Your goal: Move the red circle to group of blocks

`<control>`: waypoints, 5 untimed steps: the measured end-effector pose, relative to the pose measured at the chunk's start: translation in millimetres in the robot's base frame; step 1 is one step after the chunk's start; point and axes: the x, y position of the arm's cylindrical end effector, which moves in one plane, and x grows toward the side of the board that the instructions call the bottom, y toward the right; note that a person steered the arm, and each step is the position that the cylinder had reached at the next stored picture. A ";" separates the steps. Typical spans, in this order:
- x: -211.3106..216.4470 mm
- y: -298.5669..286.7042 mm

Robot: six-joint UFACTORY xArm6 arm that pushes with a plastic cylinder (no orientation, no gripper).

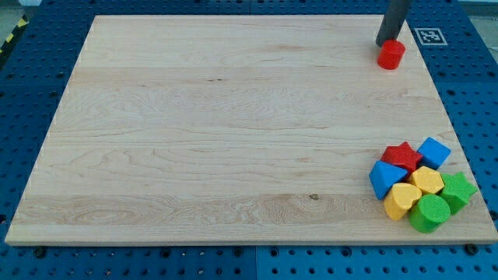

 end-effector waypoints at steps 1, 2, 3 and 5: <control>19.7 0.0; 49.3 0.4; 80.9 2.8; 140.9 7.4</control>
